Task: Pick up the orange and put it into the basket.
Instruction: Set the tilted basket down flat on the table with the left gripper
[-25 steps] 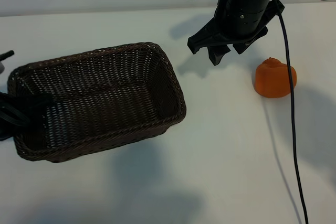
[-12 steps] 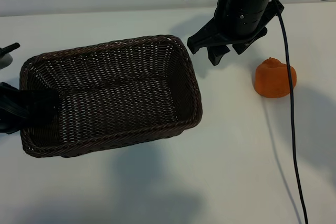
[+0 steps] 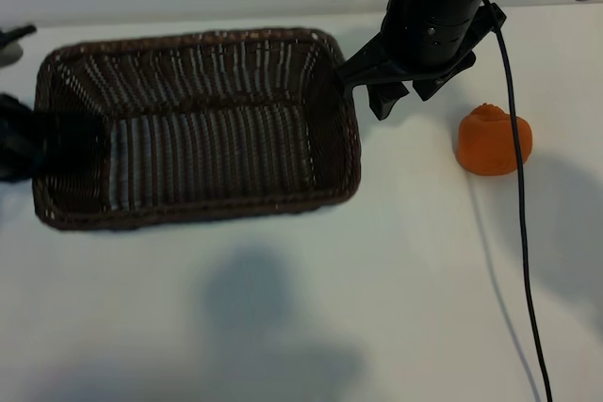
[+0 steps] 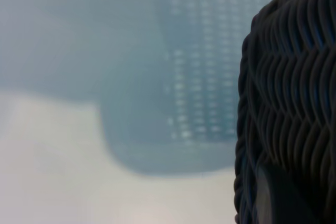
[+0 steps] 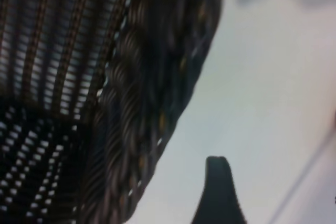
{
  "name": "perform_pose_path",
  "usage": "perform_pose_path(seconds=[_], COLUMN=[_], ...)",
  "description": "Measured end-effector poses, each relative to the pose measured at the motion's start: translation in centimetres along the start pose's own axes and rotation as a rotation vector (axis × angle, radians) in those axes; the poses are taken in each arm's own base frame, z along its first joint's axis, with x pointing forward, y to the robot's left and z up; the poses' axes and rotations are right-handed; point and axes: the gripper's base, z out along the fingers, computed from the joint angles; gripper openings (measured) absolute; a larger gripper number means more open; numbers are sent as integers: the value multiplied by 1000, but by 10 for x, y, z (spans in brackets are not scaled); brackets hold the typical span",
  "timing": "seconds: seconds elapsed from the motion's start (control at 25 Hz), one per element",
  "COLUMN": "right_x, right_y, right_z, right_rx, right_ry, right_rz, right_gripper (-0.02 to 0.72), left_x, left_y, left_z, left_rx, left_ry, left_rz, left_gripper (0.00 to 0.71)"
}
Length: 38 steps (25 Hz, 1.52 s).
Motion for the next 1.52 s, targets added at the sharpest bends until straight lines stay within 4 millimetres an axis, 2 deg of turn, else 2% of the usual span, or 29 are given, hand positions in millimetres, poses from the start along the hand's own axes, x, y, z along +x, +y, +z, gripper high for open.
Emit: perform_pose_path(seconds=[0.28, 0.72, 0.88, 1.2, 1.52], right_x=[0, 0, 0, 0, 0], right_y=[0, 0, 0, 0, 0], right_z=[0, 0, 0, 0, 0], right_rx=[0, 0, 0, 0, -1], right_ry=[0, 0, 0, 0, 0], right_rz=[0, 0, 0, 0, 0], right_gripper=[500, 500, 500, 500, 500], left_x=[-19, -16, -17, -15, -14], left_y=[-1, -31, -32, -30, -30], left_z=[20, 68, 81, 95, 96], left_rx=[8, 58, 60, 57, 57], left_ry=[32, 91, 105, 129, 132], left_rz=[5, 71, 52, 19, 15], left_gripper=[148, 148, 148, 148, 148])
